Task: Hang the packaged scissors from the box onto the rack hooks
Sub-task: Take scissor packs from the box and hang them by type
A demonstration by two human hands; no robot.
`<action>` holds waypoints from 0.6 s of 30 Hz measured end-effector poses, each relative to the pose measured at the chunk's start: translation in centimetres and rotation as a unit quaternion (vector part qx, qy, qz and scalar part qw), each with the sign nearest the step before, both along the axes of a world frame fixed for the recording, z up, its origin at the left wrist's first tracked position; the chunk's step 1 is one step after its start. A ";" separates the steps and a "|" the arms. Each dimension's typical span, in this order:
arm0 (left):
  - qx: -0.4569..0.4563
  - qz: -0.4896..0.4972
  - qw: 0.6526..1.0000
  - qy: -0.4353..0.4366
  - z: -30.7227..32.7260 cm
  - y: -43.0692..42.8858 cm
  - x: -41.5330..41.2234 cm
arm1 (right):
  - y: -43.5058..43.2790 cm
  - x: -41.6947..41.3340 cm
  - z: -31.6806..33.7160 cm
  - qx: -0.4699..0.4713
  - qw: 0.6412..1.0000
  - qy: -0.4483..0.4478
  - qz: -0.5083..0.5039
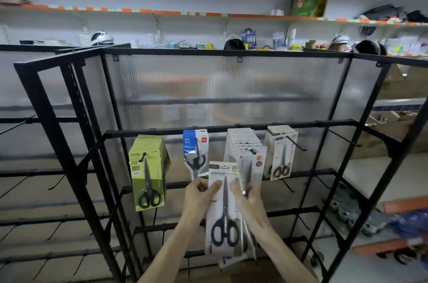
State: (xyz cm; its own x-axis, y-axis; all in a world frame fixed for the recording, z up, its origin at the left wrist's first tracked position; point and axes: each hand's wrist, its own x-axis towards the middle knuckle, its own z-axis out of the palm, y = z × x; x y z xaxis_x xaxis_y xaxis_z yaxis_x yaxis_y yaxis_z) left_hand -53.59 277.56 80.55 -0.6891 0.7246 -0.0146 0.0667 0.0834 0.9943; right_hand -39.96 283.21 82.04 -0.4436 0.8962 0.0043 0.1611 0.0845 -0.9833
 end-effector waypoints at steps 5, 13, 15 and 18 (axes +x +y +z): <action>-0.003 0.024 1.000 -0.010 -0.4 -0.5 -0.4 | 0.2 -0.4 -1.3 0.038 0.995 -0.089 0.013; 0.014 0.072 0.995 -0.063 -1.2 -1.7 -2.0 | 1.0 1.9 -0.8 0.054 0.998 0.015 -0.037; 0.011 0.071 0.995 -0.070 -1.6 -1.7 -2.1 | 1.3 2.5 -0.8 0.040 0.997 0.042 -0.044; -0.001 0.071 0.995 -0.073 -2.2 -1.3 -2.0 | 2.5 3.4 -0.7 0.043 0.996 0.052 -0.062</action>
State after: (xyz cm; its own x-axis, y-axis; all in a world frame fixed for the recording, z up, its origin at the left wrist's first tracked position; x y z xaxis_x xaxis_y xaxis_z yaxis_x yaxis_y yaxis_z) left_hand -55.64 276.23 78.39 -0.7752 0.6194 -0.1240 -0.0915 0.0841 0.9922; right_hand -36.59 285.70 81.33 -0.3218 0.9387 0.1239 0.0743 0.1555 -0.9850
